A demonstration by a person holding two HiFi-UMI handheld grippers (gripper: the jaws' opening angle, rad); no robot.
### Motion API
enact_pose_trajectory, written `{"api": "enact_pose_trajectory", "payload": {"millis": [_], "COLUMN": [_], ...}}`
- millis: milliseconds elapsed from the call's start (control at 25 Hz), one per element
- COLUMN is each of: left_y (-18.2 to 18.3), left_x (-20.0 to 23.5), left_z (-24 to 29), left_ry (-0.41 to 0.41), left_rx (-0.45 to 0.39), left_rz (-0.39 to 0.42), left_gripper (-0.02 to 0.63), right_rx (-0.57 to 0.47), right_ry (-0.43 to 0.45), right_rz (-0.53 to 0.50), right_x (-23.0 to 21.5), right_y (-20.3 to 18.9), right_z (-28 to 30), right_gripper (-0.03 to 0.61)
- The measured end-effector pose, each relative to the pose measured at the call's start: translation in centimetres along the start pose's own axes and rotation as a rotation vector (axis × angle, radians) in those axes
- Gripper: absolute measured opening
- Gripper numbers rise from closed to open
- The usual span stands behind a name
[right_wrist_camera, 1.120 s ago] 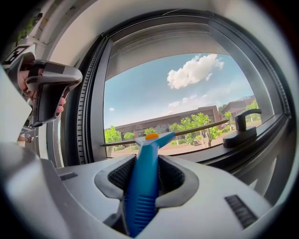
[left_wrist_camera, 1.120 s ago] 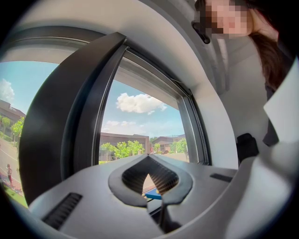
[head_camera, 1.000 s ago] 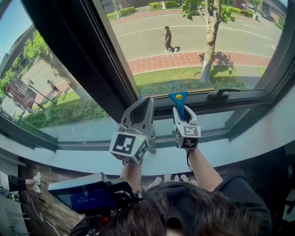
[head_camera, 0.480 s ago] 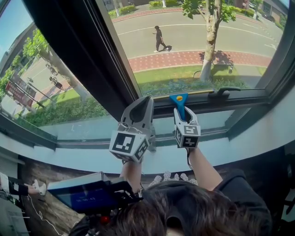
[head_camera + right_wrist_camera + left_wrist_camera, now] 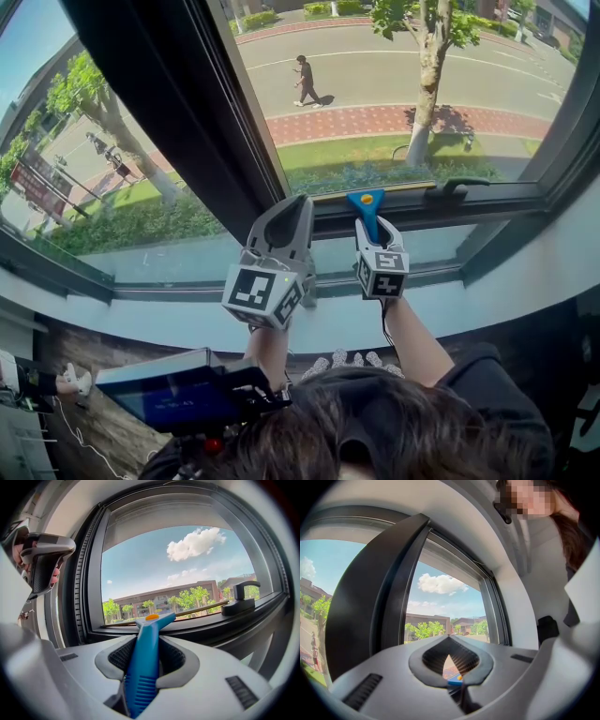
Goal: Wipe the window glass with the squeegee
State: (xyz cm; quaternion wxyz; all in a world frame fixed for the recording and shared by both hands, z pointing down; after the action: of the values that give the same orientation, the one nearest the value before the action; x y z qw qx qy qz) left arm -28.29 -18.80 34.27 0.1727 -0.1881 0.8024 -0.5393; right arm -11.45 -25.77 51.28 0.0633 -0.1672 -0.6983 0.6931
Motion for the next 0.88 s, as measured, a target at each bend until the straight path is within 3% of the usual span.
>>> {"api": "enact_pose_trajectory", "payload": {"millis": [360, 560, 880], "left_y": [0.7, 0.8, 0.1], "left_x": [0.5, 0.7, 1.1], "left_z": [-0.8, -1.6, -3.3], "left_ry": [0.01, 0.008, 0.015], "left_rx": [-0.012, -0.023, -0.021], "left_rz": [-0.019, -0.029, -0.075], "left_gripper": [0.002, 0.002, 0.002], "right_rx": [0.046, -0.006, -0.076], "right_ry": [-0.022, -0.019, -0.069], "right_rz": [-0.025, -0.14, -0.208], "right_x": [0.4, 1.1, -0.5], "right_y": [0.8, 2.5, 6.6], "right_z": [0.1, -0.6, -4.6], "right_gripper": [0.143, 0.143, 0.143]}}
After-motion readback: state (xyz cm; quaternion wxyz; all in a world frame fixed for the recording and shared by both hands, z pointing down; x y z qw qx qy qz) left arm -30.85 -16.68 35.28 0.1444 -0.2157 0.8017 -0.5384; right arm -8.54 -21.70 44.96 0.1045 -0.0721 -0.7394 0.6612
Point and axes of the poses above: the fingertips, and each gripper's own axes: z forward along the fingers, x to its left, y out of its top, the point moved 7 cm from there along -z, backward along the fingers, and after that the axes turned 14 degrees about -x, right-handed, at the moved point
